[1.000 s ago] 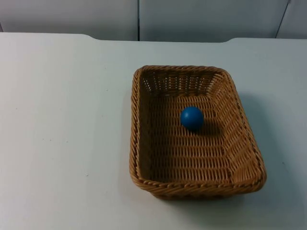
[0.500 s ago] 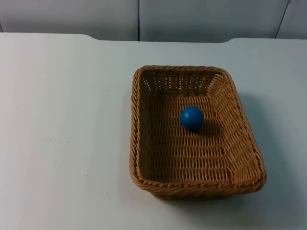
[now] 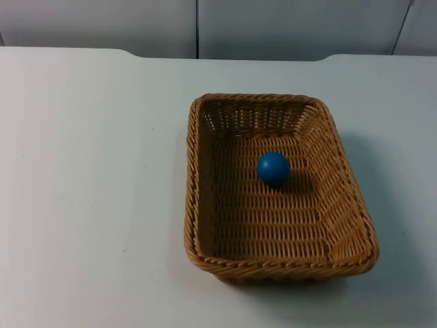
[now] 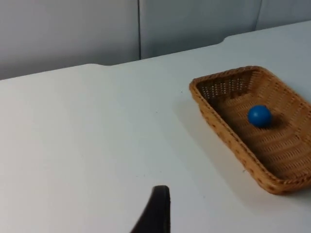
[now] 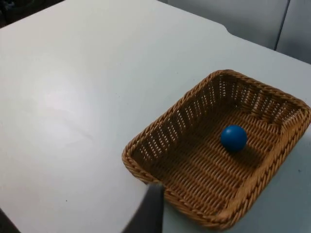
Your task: Pick up the basket with the left hand and place the ball into the basket with the right hand.
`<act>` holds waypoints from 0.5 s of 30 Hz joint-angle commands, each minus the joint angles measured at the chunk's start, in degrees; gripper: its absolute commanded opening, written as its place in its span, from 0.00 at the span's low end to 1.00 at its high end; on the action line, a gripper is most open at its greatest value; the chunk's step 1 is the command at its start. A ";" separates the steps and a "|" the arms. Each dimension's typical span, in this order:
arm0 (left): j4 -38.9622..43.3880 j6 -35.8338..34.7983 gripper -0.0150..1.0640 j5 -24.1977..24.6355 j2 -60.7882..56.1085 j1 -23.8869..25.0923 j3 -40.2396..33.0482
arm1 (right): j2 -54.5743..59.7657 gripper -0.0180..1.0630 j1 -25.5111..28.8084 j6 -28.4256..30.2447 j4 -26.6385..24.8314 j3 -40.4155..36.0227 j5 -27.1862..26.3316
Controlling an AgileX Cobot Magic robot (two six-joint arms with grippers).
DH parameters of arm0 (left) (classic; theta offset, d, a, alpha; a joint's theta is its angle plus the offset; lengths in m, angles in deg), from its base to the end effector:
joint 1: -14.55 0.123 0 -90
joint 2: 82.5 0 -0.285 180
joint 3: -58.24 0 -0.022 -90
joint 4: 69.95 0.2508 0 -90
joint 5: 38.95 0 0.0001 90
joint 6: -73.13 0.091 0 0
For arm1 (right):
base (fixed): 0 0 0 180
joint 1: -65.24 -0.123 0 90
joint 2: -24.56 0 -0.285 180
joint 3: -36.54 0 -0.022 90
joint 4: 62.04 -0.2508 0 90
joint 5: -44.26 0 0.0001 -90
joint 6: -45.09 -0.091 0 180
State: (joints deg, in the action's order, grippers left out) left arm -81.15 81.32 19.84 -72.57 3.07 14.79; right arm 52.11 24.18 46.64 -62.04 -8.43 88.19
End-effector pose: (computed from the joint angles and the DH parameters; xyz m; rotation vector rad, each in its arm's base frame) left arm -0.0120 -0.0130 0.3062 0.3443 1.9225 -0.2681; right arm 0.0463 0.0403 0.3105 -0.7484 1.9191 0.4313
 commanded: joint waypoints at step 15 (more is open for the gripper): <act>5.71 -4.31 0.76 7.56 -2.14 -0.13 -0.39 | -11.66 0.79 -0.21 -0.10 0.68 -0.93 15.65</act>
State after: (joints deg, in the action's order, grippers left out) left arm -75.67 77.41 27.22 -74.41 3.07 14.55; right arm 41.31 24.18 46.64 -61.69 -8.68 103.03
